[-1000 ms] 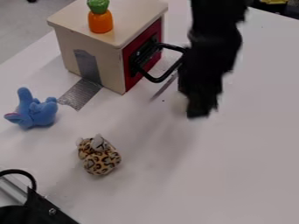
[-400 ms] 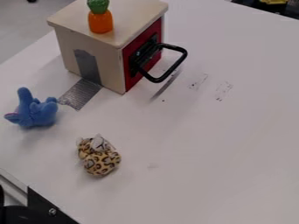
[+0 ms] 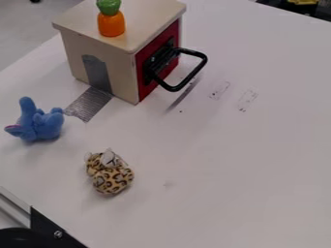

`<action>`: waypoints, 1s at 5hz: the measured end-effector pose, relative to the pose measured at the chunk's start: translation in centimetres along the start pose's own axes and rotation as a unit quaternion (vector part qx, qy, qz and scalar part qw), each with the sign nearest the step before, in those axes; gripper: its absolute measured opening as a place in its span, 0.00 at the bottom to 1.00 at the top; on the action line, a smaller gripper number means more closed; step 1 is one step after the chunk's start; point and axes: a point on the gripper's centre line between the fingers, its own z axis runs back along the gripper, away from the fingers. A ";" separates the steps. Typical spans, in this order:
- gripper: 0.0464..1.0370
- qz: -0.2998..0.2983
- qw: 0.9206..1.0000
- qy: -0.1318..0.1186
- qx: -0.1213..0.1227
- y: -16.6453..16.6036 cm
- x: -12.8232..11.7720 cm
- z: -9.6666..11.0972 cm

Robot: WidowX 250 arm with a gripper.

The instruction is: Picked up the black-and-white thing from the table

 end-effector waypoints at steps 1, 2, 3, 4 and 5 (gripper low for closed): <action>0.52 0.044 0.999 0.027 0.016 2.3 0.0 -3.6; 0.52 0.053 0.997 0.048 0.034 3.2 1.0 -5.8; 0.52 0.052 0.996 0.069 0.026 3.6 1.7 -7.6; 0.57 0.054 0.996 0.073 0.016 3.5 1.6 -7.9; 0.87 0.056 0.996 0.063 0.006 3.3 2.3 -6.1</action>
